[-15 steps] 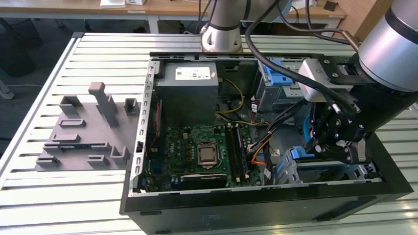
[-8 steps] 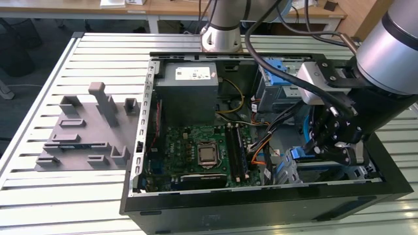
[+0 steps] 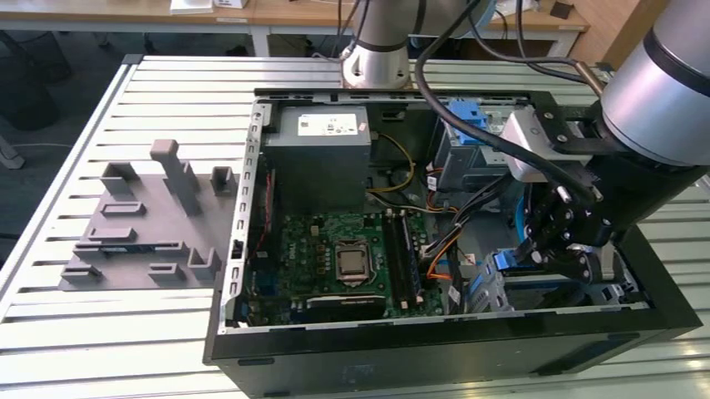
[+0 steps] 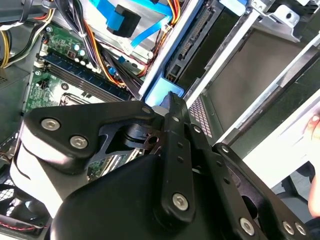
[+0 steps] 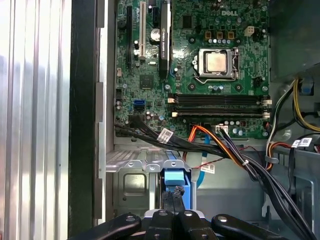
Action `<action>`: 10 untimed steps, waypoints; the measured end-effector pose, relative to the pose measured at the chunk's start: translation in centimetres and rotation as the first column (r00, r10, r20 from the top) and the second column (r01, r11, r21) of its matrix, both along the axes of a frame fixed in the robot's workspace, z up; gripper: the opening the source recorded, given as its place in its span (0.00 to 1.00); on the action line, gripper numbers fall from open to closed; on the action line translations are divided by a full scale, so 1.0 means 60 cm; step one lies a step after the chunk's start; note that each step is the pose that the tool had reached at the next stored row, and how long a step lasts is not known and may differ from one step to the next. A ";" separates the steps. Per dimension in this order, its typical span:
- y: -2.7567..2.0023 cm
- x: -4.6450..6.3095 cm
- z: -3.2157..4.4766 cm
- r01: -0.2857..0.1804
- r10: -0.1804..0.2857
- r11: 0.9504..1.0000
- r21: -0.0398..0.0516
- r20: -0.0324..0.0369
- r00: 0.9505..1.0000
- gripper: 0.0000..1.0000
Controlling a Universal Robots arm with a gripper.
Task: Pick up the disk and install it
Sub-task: 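Insert the disk into the insertion slot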
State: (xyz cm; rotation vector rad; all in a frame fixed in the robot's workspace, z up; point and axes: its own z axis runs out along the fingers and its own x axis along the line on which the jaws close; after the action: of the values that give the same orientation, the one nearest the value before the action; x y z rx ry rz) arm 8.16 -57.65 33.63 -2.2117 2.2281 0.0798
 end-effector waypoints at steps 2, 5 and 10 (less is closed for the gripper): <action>0.0000 0.000 -0.003 0.000 0.000 1.000 0.000 0.000 1.000 0.11; 0.0001 0.000 -0.006 0.000 0.000 1.000 0.000 0.000 1.000 0.11; 0.0000 0.000 -0.011 0.000 0.000 1.000 0.000 0.000 1.000 0.11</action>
State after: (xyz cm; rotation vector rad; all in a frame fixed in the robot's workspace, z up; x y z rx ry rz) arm 8.16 -57.65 32.96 -2.2117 2.2283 0.0796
